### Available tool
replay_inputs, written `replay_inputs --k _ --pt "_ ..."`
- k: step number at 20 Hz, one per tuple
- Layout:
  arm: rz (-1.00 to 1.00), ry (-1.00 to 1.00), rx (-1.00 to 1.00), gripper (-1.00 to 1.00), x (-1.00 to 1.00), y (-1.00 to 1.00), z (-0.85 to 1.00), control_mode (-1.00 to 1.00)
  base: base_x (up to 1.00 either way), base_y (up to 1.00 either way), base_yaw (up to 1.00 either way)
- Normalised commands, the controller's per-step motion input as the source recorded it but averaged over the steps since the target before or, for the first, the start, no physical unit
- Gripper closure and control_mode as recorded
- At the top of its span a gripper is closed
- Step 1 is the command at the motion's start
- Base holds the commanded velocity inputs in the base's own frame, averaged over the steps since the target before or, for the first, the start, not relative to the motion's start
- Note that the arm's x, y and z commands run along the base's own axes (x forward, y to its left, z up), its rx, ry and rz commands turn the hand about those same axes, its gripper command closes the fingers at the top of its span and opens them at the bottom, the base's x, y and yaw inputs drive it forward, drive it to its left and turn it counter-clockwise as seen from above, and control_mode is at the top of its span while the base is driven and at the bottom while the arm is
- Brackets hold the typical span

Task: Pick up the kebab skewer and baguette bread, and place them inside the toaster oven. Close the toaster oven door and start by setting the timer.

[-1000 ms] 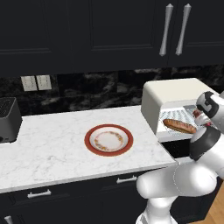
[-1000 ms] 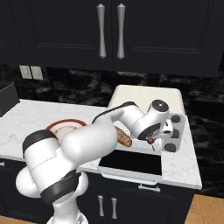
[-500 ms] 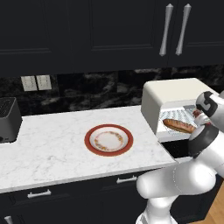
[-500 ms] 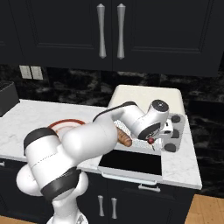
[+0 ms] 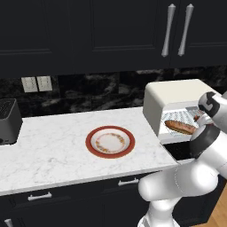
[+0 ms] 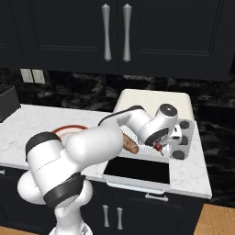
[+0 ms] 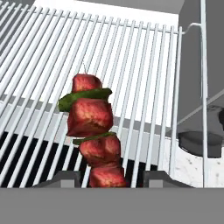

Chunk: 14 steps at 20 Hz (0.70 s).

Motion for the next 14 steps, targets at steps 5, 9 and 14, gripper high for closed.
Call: replay_inputs --k 5,9,14 --pt "-0.01 -0.02 0.0 -1.0 -0.1 0.01 0.02 -1.0 0.0 0.0 0.0" --pt "-0.02 -0.03 0.0 -1.0 -0.05 0.07 0.17 -1.0 0.0 0.0 0.0" --pt "-0.09 -0.04 0.0 -1.0 -0.5 0.0 0.71 -1.0 0.0 0.0 0.0"
